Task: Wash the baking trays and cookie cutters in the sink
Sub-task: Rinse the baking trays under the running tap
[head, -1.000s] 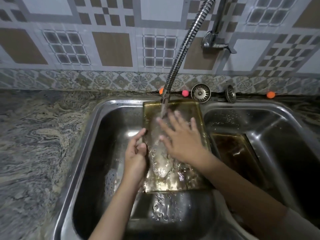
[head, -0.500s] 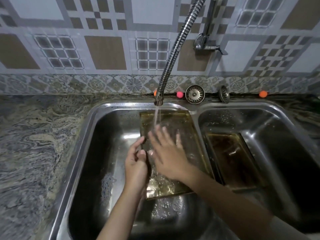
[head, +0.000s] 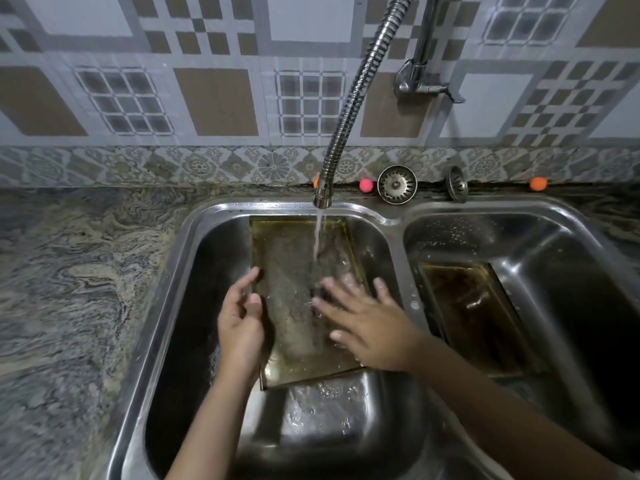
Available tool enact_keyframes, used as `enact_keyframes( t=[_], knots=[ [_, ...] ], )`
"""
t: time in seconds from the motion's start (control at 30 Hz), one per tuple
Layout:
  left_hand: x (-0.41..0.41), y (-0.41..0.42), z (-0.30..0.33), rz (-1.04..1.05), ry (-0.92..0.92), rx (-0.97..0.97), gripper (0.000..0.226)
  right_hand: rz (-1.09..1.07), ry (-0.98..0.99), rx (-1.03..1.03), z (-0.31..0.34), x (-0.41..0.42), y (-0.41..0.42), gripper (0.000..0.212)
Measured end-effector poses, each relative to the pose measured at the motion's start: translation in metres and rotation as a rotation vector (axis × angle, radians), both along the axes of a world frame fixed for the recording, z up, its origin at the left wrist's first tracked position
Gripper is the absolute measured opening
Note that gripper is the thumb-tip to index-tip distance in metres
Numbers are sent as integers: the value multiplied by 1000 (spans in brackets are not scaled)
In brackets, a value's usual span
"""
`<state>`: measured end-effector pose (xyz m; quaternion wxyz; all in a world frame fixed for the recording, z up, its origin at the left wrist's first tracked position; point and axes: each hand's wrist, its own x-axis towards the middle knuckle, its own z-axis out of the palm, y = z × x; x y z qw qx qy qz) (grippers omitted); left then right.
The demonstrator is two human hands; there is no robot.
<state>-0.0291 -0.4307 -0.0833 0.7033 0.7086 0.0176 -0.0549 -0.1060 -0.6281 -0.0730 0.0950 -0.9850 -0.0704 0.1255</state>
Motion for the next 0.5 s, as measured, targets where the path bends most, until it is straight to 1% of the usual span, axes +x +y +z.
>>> enact_keyframes(
  t=[0.07, 0.1, 0.13, 0.17, 0.23, 0.27, 0.33, 0.4, 0.47, 0.5],
  knots=[
    [3, 7, -1, 9, -5, 15, 43, -140, -4, -82, 7, 1, -18, 60],
    [4, 10, -1, 7, -2, 6, 42, -200, 7, -53, 10, 1, -23, 59],
    [5, 10, 0, 3, 4, -14, 42, -253, 29, 44, 12, 2, -25, 56],
    [5, 10, 2, -12, 16, -41, 42, -307, 49, 196, 12, 2, -26, 53],
    [5, 8, 3, -36, 56, -105, 42, -425, 52, 575, 9, 1, -27, 48],
    [5, 7, 2, -39, 74, -133, 41, -469, 18, 740, 8, 0, -25, 45],
    [5, 7, -4, -43, 100, -155, 41, -528, -115, 930, 9, -2, -17, 43],
    [5, 6, -9, -46, 139, -179, 42, -577, -226, 1088, 13, -2, -10, 47],
    [5, 1, -11, -66, 178, -195, 37, -611, -340, 1211, 18, 0, -5, 46],
    [3, -3, -9, -85, 189, -173, 32, -623, -396, 1243, 20, 1, -3, 45]
  ],
)
